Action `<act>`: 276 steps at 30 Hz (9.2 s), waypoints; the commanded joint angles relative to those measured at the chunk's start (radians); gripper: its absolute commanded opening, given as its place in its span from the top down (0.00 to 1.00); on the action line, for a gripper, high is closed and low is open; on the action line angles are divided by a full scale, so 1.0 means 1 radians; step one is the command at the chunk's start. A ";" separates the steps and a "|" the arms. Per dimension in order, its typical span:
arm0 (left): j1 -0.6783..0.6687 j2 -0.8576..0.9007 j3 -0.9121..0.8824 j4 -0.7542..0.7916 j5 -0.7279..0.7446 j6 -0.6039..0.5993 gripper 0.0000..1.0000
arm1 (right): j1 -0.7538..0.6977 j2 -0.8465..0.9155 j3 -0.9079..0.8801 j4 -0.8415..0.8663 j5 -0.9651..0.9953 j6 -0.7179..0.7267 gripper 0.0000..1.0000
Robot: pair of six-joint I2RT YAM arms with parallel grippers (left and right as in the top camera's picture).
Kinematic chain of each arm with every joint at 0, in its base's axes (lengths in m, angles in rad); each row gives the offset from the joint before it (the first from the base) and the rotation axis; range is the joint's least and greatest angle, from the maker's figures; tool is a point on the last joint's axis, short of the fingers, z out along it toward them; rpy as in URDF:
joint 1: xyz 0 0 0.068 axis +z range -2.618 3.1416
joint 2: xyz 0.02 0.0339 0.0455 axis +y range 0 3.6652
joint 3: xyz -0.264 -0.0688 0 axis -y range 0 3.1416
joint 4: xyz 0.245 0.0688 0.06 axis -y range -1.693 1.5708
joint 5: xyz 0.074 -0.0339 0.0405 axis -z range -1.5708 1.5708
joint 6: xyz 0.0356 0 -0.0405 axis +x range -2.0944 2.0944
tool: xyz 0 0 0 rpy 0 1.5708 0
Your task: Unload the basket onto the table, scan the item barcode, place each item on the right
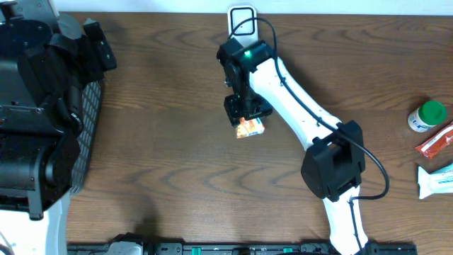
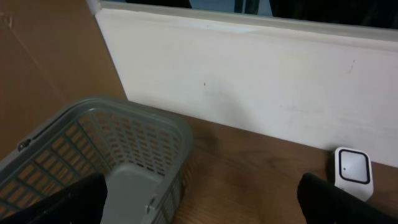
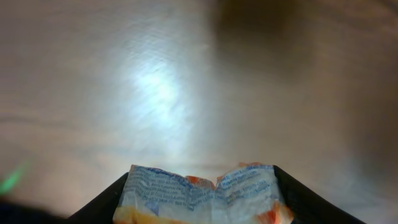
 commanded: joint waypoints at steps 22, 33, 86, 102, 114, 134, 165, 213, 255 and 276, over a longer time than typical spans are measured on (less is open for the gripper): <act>0.004 -0.003 -0.003 -0.002 -0.003 -0.009 0.02 | -0.011 -0.010 -0.189 0.183 -0.114 0.225 0.05; 0.004 -0.003 -0.003 -0.002 -0.003 -0.009 0.02 | 0.055 -0.010 -0.241 0.348 0.097 0.219 0.43; 0.004 -0.003 -0.003 -0.002 -0.003 -0.009 0.02 | 0.090 -0.136 -0.349 0.612 -0.349 -0.023 0.20; 0.004 -0.003 -0.003 -0.002 -0.003 -0.009 0.02 | 0.112 -0.029 -0.346 0.526 0.023 0.077 0.01; 0.004 -0.003 -0.003 -0.002 -0.003 -0.009 0.02 | 0.168 -0.008 -0.346 0.619 0.034 0.134 0.01; 0.004 -0.003 -0.003 -0.002 -0.003 -0.009 0.02 | 0.154 0.085 -0.307 0.555 -0.005 0.251 0.50; 0.004 -0.003 -0.003 -0.002 -0.003 -0.009 0.02 | -0.071 0.088 -0.083 -0.072 -0.352 -0.005 0.50; 0.004 -0.003 -0.003 -0.002 -0.003 -0.009 0.02 | -0.127 0.088 0.003 0.039 -0.286 0.025 0.72; 0.004 -0.003 -0.003 -0.002 -0.003 -0.009 0.02 | -0.178 0.223 0.049 1.458 0.412 -0.213 0.71; 0.004 -0.003 -0.003 -0.002 -0.003 -0.009 0.02 | -0.177 0.394 0.050 1.578 0.413 -0.246 0.64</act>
